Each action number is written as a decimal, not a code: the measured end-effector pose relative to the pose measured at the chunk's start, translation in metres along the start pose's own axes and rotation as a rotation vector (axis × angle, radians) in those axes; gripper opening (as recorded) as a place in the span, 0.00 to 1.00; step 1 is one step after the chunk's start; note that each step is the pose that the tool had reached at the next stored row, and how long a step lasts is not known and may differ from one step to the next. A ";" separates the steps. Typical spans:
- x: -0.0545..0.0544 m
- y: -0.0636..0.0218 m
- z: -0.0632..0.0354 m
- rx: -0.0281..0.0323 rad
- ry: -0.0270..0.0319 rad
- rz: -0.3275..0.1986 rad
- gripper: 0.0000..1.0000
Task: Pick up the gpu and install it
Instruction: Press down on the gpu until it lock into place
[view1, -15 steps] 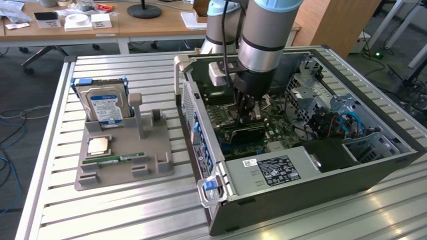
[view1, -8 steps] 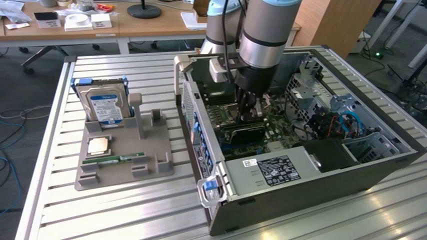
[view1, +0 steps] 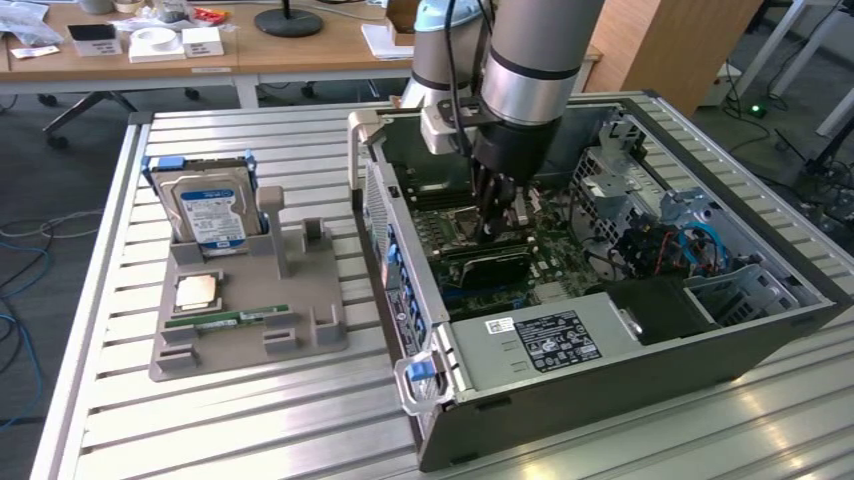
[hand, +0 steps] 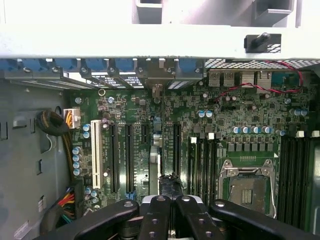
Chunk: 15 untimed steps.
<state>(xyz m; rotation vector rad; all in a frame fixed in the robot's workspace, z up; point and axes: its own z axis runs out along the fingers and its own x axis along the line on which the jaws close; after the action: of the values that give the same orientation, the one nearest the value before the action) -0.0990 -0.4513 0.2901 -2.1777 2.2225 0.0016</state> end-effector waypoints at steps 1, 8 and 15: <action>0.000 0.0000 0.0000 0.0000 0.0000 0.000 0.11; 0.000 -0.0022 -0.0020 -0.0002 0.0003 0.000 0.11; 0.000 -0.0066 -0.0099 -0.0001 0.0002 0.000 0.11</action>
<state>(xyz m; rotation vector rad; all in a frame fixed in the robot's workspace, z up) -0.0926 -0.4512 0.3002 -2.1780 2.2225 0.0014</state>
